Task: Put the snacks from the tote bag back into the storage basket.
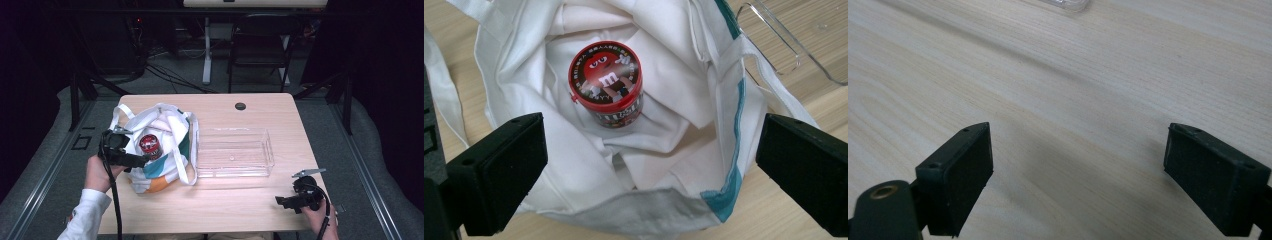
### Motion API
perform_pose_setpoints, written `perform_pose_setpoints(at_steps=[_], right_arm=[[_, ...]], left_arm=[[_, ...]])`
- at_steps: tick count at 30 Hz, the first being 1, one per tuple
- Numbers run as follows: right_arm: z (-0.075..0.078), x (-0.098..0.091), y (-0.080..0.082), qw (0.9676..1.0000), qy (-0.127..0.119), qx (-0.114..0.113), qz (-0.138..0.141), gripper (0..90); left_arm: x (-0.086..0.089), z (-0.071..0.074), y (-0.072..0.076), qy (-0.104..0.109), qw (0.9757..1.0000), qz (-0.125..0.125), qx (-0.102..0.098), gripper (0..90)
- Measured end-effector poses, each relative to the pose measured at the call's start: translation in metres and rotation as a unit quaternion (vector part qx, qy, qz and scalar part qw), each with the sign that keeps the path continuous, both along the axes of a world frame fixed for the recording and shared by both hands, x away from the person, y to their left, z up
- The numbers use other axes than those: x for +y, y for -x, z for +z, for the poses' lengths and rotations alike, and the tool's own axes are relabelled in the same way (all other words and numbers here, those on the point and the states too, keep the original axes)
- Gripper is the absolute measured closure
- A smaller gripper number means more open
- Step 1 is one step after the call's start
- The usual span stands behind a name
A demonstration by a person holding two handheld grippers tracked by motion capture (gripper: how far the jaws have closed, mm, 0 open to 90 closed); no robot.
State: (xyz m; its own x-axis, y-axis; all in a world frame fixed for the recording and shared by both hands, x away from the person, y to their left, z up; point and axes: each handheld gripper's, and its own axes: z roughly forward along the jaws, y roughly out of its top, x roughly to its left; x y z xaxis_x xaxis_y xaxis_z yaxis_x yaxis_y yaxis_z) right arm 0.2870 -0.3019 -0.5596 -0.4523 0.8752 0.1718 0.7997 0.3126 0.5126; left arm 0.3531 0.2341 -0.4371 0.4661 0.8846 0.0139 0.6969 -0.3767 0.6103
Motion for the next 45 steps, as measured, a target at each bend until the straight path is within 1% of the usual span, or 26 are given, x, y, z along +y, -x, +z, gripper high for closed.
perform_pose_setpoints(at_steps=[1, 4, 5, 6, 7, 10, 11, 13, 14, 15, 16, 17, 18, 21, 23, 24, 26, 27, 30, 31, 33, 34, 38, 39, 40, 45], right_arm=[[0.0, 0.0, 0.0, 1.0, 0.0, 0.0, 0.0, 11.7], [0.0, 0.0, 0.0, 1.0, 0.001, 0.002, 0.003, 11.7], [0.0, 0.0, 0.0, 1.0, 0.0, 0.0, 0.001, 11.7], [0.0, 0.0, 0.0, 1.0, 0.0, 0.0, 0.001, 11.7], [0.0, 0.0, 0.0, 1.0, 0.0, 0.002, 0.002, 11.7], [0.0, 0.0, 0.0, 1.0, 0.0, 0.0, 0.001, 11.7], [0.0, 0.0, 0.0, 1.0, 0.0, 0.0, 0.001, 11.7], [0.0, 0.0, 0.0, 1.0, 0.0, 0.0, 0.001, 11.7], [0.0, 0.0, 0.0, 1.0, 0.001, 0.0, 0.001, 11.7], [0.0, 0.0, 0.0, 1.0, 0.001, 0.001, 0.002, 11.7], [0.0, 0.0, 0.0, 1.0, 0.001, 0.0, 0.001, 11.8], [0.0, 0.0, 0.0, 1.0, 0.001, 0.0, 0.001, 11.8], [0.0, 0.0, 0.0, 1.0, 0.001, 0.0, 0.001, 11.7], [0.0, 0.0, 0.0, 1.0, 0.001, 0.0, 0.001, 11.7], [0.0, 0.0, 0.0, 1.0, 0.001, 0.0, 0.002, 11.7], [0.0, 0.0, 0.0, 1.0, 0.001, 0.001, 0.002, 11.7], [0.0, 0.0, 0.0, 1.0, 0.001, 0.0, 0.001, 11.7], [0.0, 0.0, 0.0, 1.0, 0.001, 0.0, 0.002, 11.7], [0.0, 0.0, 0.0, 1.0, 0.0, 0.0, 0.002, 11.7], [0.0, 0.0, 0.0, 1.0, 0.0, 0.0, 0.002, 11.8], [0.0, 0.0, 0.0, 1.0, 0.0, 0.0, 0.002, 11.8], [0.0, 0.0, 0.0, 1.0, 0.001, 0.0, 0.003, 11.7], [0.0, 0.0, 0.0, 1.0, 0.0, 0.0, 0.002, 11.8], [0.0, 0.0, 0.0, 1.0, -0.001, 0.0, 0.003, 11.8], [0.0, 0.0, 0.0, 1.0, -0.001, 0.0, 0.003, 11.8], [0.0, 0.0, 0.0, 1.0, 0.0, 0.001, 0.003, 11.8]], left_arm=[[0.0, 0.0, 0.0, 0.0, 1.0, 0.0, 0.0, 0.4], [-0.003, 0.0, -0.006, -0.002, 1.0, 0.002, 0.001, 0.4], [-0.004, 0.0, -0.011, -0.001, 1.0, 0.003, 0.001, 0.4], [-0.004, 0.0, -0.011, -0.001, 1.0, 0.003, 0.001, 0.4], [-0.006, 0.0, -0.015, -0.003, 0.9999, 0.01, -0.001, 0.4], [-0.006, 0.001, -0.02, -0.001, 1.0, 0.003, 0.006, 0.4], [-0.008, 0.001, -0.022, -0.003, 0.9999, 0.01, 0.001, 0.4], [-0.009, 0.001, -0.026, -0.005, 1.0, 0.008, 0.002, 0.4], [-0.009, 0.001, -0.03, 0.001, 0.9999, 0.002, 0.012, 0.4], [-0.011, 0.0, -0.031, -0.003, 0.9999, 0.009, 0.006, 0.4], [-0.01, 0.001, -0.034, 0.001, 0.9999, 0.005, 0.014, 0.4], [-0.012, -0.001, -0.036, -0.004, 0.9999, 0.01, 0.008, 0.4], [-0.012, -0.001, -0.039, -0.001, 0.9999, 0.009, 0.014, 0.4], [-0.014, -0.003, -0.047, 0.001, 0.9997, 0.01, 0.021, 0.4], [-0.016, -0.006, -0.054, -0.002, 0.9995, 0.011, 0.03, 0.4], [-0.016, -0.006, -0.054, -0.002, 0.9995, 0.011, 0.03, 0.4], [-0.018, -0.009, -0.06, -0.001, 0.9993, 0.014, 0.035, 0.4], [-0.02, -0.012, -0.065, -0.004, 0.999, 0.016, 0.043, 0.4], [-0.021, -0.016, -0.069, -0.007, 0.9986, 0.018, 0.049, 0.4], [-0.021, -0.02, -0.074, -0.011, 0.9982, 0.021, 0.056, 0.4], [-0.022, -0.022, -0.076, -0.012, 0.9979, 0.022, 0.059, 0.4], [-0.021, -0.025, -0.08, -0.015, 0.9973, 0.025, 0.067, 0.4], [-0.021, -0.03, -0.086, -0.017, 0.9965, 0.032, 0.075, 0.4], [-0.021, -0.032, -0.087, -0.018, 0.9962, 0.036, 0.078, 0.4], [-0.02, -0.035, -0.09, -0.022, 0.9954, 0.037, 0.085, 0.3], [-0.02, -0.043, -0.096, -0.024, 0.9939, 0.045, 0.098, 0.5]])
